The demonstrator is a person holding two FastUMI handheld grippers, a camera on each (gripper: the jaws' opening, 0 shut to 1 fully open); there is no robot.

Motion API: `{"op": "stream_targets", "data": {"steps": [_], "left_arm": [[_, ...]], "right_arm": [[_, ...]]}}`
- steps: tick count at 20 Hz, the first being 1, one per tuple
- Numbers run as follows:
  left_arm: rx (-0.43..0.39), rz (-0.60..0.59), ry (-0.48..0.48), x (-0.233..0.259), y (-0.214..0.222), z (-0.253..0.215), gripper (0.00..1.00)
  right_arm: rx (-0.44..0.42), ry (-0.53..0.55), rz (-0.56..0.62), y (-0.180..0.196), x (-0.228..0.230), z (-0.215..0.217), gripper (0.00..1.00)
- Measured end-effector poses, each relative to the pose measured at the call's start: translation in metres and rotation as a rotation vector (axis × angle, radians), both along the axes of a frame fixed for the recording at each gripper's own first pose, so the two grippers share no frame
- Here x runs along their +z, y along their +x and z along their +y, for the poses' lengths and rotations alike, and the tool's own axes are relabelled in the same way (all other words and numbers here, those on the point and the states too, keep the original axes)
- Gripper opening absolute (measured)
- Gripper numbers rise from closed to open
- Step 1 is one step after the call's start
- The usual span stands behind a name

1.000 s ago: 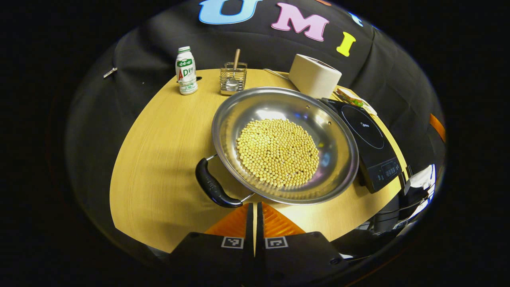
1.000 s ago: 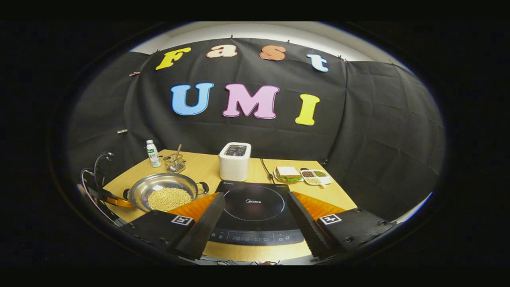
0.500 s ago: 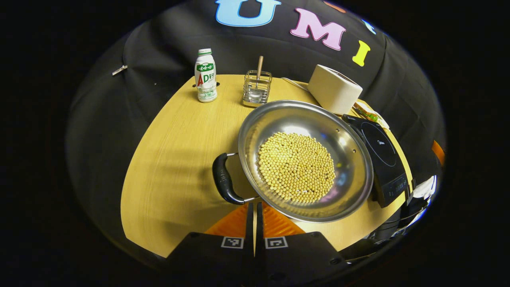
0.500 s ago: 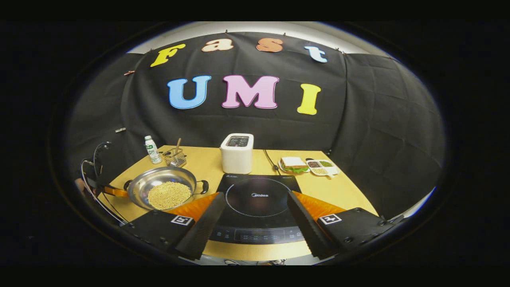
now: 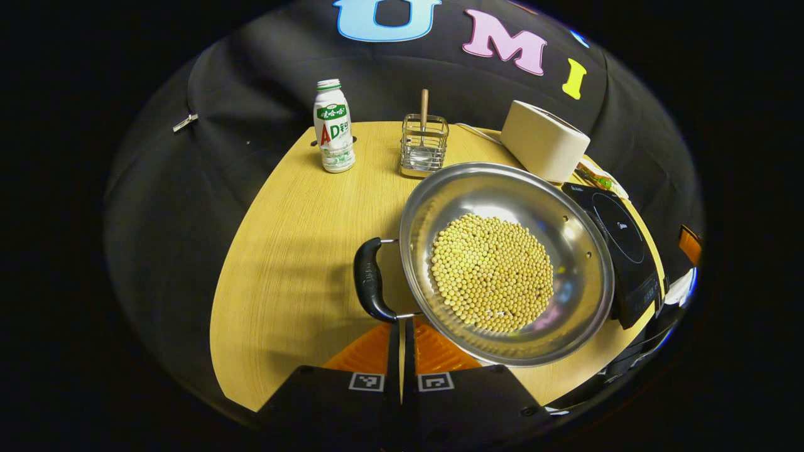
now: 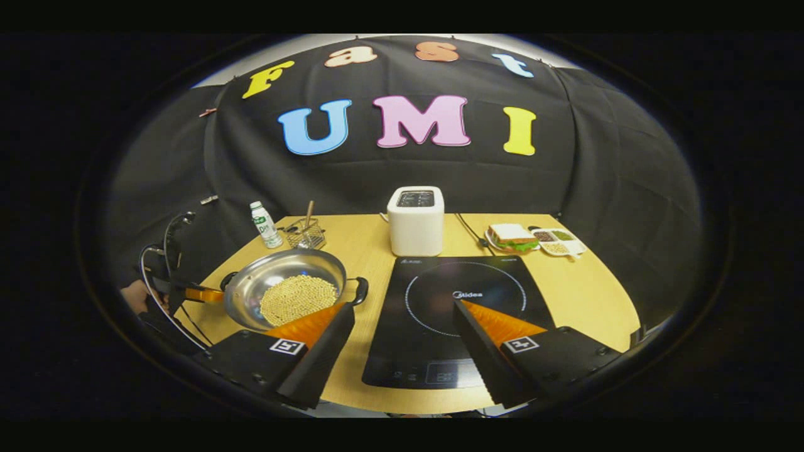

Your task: First push the handle of the pot to place it horizontally, then grasp the pot with both hands and set it on the induction cooktop.

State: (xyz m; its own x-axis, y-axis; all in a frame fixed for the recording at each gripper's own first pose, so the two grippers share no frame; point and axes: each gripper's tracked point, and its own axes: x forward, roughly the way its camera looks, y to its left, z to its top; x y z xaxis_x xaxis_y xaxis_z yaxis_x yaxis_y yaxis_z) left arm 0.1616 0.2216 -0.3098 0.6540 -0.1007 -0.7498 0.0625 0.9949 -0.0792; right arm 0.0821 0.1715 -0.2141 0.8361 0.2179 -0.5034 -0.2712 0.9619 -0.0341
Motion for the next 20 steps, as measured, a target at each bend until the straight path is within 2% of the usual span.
{"op": "stream_targets", "data": {"steps": [1,2,4,7,10,12,14,17,20], "left_arm": [[0.006,-0.013,0.006,0.002,0.001,0.004,0.05],[0.014,-0.016,-0.005,0.003,0.001,0.005,0.05],[0.057,-0.019,-0.027,0.007,0.0,0.012,0.06],[0.115,-0.118,-0.051,0.038,0.005,0.028,0.05],[0.182,-0.238,-0.115,0.077,0.023,0.043,0.07],[0.195,-0.278,-0.064,0.083,0.036,0.06,0.17],[0.187,-0.302,-0.076,0.082,0.045,0.054,0.46],[0.181,-0.328,-0.165,0.077,0.057,0.037,0.98],[0.203,-0.281,-0.247,0.057,0.068,0.029,0.96]], "right_arm": [[-0.003,-0.013,0.016,0.004,-0.008,0.002,0.96],[-0.001,-0.016,0.031,0.008,-0.016,0.007,0.99],[0.014,0.004,0.053,0.016,-0.027,0.023,0.99],[0.049,0.018,0.088,0.029,-0.038,0.048,0.99],[0.064,0.055,0.15,0.04,-0.057,0.071,1.0],[0.087,0.068,0.224,0.046,-0.077,0.085,0.99],[0.079,0.073,0.308,0.049,-0.1,0.086,1.0],[0.043,0.127,0.386,0.055,-0.109,0.093,0.99],[0.046,0.146,0.381,0.068,-0.113,0.101,0.99]]}}
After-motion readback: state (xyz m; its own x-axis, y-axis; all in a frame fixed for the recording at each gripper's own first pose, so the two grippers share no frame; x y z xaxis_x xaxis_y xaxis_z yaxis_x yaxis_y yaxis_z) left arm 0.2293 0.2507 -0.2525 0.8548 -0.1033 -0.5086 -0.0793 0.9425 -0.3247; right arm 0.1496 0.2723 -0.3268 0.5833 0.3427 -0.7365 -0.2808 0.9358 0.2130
